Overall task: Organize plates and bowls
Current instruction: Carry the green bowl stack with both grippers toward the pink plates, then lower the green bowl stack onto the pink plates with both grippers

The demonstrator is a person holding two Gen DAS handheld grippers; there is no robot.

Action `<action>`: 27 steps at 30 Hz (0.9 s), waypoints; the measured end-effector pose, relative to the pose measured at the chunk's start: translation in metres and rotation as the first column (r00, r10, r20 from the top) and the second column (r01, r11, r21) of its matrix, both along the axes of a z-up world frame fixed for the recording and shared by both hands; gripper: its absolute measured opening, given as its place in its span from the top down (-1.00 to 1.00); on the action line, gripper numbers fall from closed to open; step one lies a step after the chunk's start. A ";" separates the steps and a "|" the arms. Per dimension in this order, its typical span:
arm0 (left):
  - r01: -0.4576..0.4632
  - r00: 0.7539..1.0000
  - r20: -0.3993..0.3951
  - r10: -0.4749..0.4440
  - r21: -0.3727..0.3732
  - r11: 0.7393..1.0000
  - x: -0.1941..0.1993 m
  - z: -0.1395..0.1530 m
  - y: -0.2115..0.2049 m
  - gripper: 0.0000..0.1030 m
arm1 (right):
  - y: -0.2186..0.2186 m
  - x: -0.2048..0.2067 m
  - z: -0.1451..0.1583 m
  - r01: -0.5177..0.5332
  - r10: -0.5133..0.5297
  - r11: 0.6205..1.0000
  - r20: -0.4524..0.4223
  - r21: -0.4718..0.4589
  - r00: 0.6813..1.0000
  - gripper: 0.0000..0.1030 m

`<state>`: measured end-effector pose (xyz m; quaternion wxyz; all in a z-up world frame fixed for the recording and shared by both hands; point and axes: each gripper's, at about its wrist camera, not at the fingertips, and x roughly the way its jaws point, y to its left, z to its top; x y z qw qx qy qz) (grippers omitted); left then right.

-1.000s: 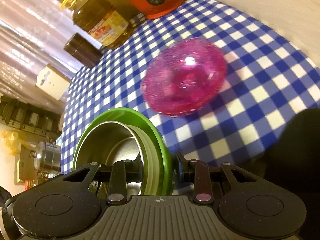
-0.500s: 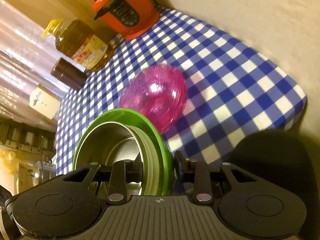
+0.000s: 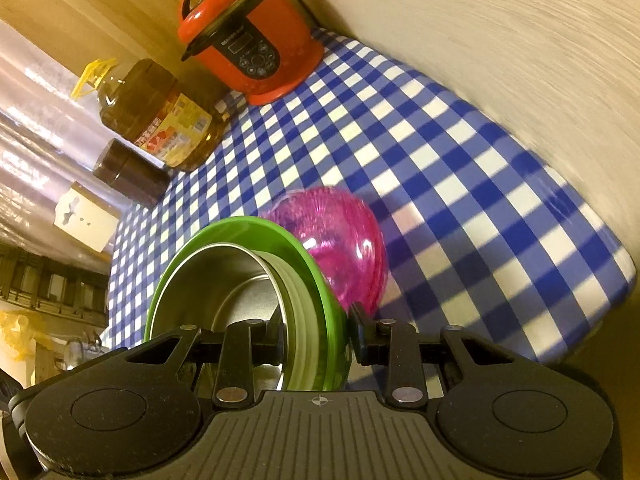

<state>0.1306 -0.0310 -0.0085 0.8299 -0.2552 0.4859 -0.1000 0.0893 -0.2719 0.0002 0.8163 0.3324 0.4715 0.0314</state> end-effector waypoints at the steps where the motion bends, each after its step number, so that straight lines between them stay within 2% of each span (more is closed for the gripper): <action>1: 0.001 1.000 0.000 -0.001 0.001 1.000 0.006 -0.001 -0.001 0.45 | -0.001 0.005 -0.001 0.000 0.000 1.000 -0.001 -0.001 1.000 0.39; 12: -0.005 0.999 -0.039 0.005 -0.007 1.000 0.057 -0.026 -0.001 0.45 | -0.006 0.058 -0.025 -0.004 0.004 1.000 -0.034 -0.008 0.999 0.39; 27: -0.015 0.996 -0.088 0.013 -0.019 1.000 0.082 -0.060 0.005 0.45 | 0.002 0.086 -0.056 -0.019 0.017 1.000 -0.092 -0.022 0.996 0.39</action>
